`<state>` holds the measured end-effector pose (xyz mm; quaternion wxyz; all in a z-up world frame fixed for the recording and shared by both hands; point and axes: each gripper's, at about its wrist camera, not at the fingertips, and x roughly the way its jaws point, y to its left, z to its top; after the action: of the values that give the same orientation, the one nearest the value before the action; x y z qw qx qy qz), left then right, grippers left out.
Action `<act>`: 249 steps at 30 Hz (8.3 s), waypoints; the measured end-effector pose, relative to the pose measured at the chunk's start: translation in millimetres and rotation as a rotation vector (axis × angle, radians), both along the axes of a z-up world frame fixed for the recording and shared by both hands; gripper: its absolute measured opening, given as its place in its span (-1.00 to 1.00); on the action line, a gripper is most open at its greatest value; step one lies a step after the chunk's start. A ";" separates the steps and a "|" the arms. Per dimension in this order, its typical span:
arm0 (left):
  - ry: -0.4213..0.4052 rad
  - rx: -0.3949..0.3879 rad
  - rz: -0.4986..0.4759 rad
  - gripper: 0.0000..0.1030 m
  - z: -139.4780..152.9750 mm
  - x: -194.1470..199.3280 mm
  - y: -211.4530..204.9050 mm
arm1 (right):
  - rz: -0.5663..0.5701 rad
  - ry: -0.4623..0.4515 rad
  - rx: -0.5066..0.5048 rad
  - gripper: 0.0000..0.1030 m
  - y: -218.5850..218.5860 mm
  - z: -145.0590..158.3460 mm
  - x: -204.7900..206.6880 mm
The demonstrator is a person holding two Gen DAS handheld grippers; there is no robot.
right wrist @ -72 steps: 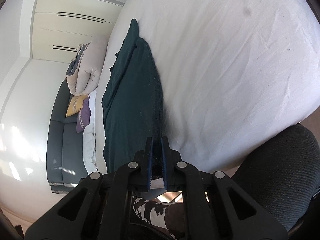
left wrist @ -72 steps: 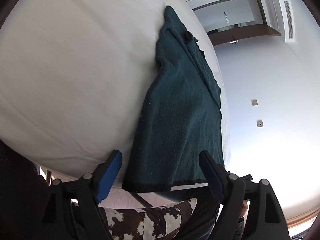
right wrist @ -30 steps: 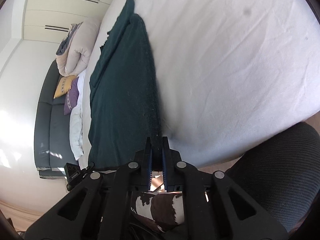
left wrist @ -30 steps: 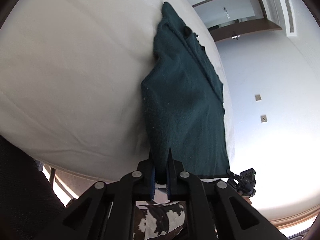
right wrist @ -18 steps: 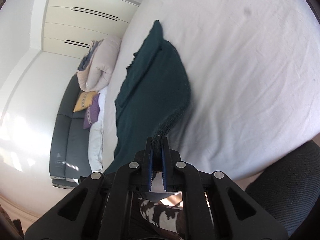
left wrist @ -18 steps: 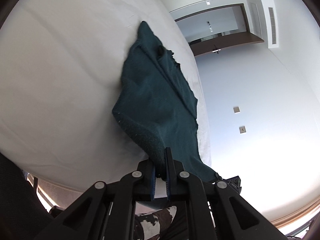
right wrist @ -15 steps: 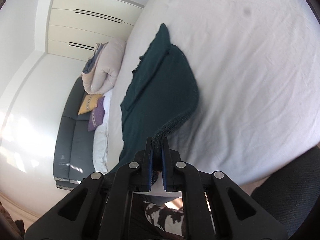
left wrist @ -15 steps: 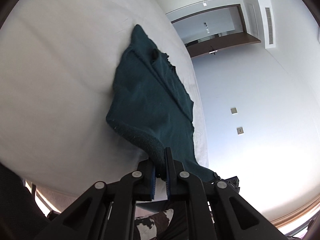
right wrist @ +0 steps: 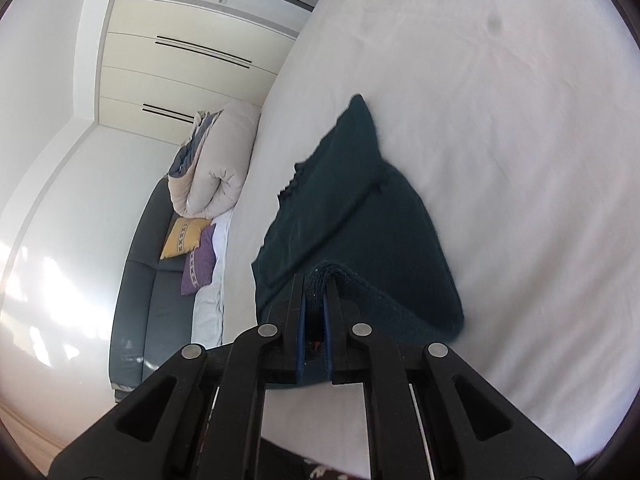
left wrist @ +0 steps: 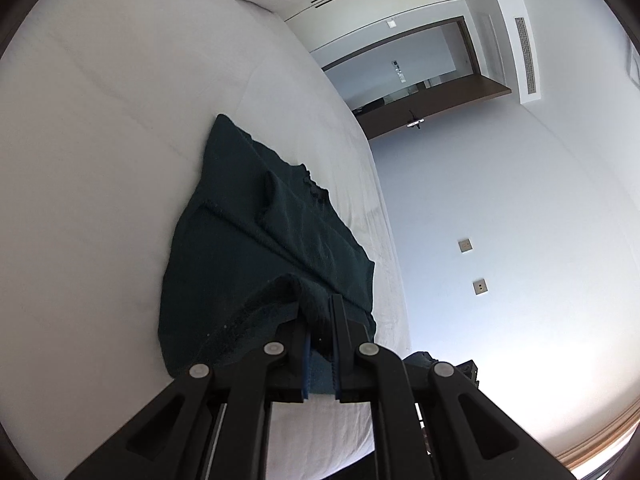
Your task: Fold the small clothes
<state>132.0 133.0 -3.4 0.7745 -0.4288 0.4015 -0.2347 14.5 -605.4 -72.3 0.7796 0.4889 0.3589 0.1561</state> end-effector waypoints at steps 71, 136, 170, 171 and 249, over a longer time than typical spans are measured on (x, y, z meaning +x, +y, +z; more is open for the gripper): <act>0.074 0.575 0.012 -0.84 -95.3 105.2 -51.5 | -0.011 0.142 -0.713 -0.87 70.6 -46.0 142.7; -0.127 0.869 -0.156 -0.79 -59.9 121.7 -199.4 | 0.097 -0.149 -0.299 0.06 162.0 -84.0 140.9; -0.114 0.891 -0.008 -0.42 -54.5 159.3 -150.7 | 0.093 -0.147 -0.318 0.07 160.6 -82.5 139.1; -0.079 0.905 0.007 -0.42 -63.4 168.7 -142.1 | 0.093 -0.147 -0.316 0.07 160.3 -82.7 139.2; 0.130 0.232 0.018 0.48 -107.9 131.8 -20.4 | 0.128 -0.032 -0.112 0.28 180.1 -28.5 100.4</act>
<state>263.8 112.6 -111.3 0.7933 -0.3543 0.4713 -0.1516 114.9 -425.3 -100.8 0.7997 0.4181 0.3850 0.1933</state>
